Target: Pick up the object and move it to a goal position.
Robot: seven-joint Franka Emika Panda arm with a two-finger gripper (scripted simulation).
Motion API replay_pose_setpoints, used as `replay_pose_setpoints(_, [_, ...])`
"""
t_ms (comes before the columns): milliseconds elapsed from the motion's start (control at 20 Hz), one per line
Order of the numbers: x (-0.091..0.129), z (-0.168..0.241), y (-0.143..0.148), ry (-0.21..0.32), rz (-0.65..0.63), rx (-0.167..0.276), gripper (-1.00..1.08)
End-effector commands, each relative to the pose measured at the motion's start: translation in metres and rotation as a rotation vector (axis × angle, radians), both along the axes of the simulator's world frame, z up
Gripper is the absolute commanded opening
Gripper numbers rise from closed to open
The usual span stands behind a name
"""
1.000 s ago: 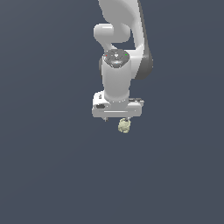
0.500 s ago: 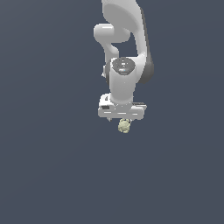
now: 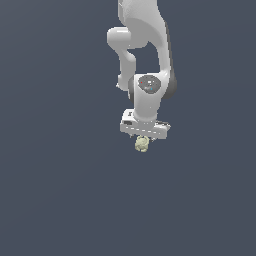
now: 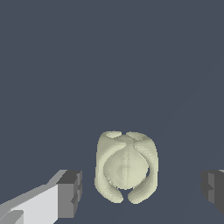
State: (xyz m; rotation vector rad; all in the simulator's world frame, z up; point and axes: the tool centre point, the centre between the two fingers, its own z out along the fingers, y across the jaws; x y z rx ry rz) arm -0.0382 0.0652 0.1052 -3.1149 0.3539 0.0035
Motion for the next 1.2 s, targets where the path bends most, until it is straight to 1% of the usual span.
replay_pose_setpoints(0, [-0.005, -0.007, 0.004, -0.001, -0.025, -0.003, 1.0])
replay_pose_setpoints(250, [-0.011, -0.014, 0.008, -0.001, -0.051, -0.006, 1.0])
replay_pose_setpoints(600, [-0.012, -0.018, 0.008, -0.001, -0.051, -0.007, 1.0])
replay_pose_setpoints(1150, [-0.013, -0.061, 0.008, -0.001, -0.055, -0.007, 1.0])
